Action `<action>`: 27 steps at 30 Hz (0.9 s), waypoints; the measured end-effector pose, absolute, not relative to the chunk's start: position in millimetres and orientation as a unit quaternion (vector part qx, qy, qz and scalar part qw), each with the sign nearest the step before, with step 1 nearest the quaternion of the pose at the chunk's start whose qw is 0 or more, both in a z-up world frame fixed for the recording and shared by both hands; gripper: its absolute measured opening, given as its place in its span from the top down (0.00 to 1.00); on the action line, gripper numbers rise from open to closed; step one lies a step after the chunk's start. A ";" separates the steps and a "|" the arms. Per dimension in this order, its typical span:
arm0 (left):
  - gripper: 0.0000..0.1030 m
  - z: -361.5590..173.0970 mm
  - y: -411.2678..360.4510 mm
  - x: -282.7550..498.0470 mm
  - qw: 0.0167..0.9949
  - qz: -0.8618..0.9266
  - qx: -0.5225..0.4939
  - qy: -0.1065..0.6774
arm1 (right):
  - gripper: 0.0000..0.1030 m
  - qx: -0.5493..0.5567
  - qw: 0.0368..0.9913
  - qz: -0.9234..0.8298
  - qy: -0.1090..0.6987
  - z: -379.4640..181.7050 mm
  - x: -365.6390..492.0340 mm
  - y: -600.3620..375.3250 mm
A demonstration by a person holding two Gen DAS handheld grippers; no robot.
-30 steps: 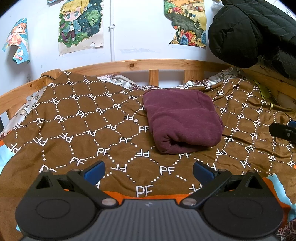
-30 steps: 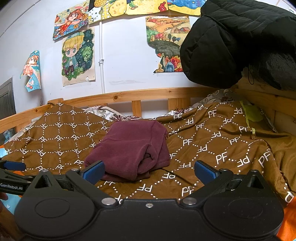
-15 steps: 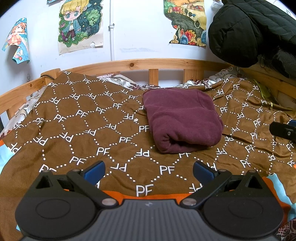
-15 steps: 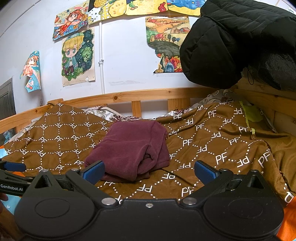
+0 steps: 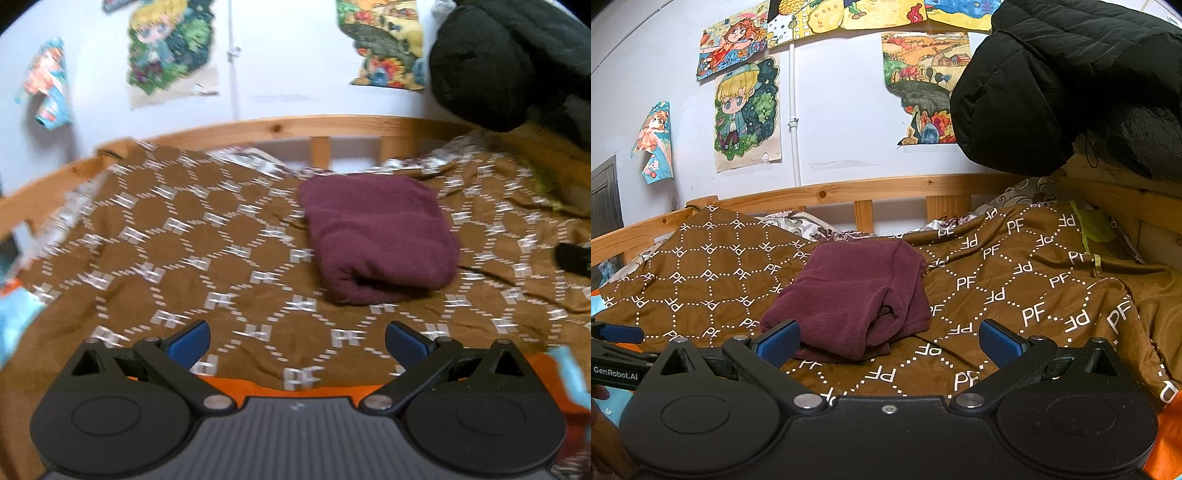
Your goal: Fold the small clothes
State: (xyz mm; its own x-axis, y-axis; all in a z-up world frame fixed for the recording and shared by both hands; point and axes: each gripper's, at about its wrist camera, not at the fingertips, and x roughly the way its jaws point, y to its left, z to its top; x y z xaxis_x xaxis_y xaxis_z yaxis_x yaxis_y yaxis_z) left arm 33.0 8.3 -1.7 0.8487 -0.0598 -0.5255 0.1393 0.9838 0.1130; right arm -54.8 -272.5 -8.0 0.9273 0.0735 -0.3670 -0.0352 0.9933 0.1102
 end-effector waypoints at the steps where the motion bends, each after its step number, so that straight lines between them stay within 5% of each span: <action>1: 0.00 -1.6 7.0 32.6 0.959 -0.044 0.086 0.268 | 0.00 0.051 0.980 0.028 0.189 -8.1 -54.9 -272.5; 27: 0.00 -1.0 6.9 30.6 0.957 -0.054 0.097 0.269 | 0.00 0.051 0.980 0.027 0.190 -7.8 -54.6 -272.4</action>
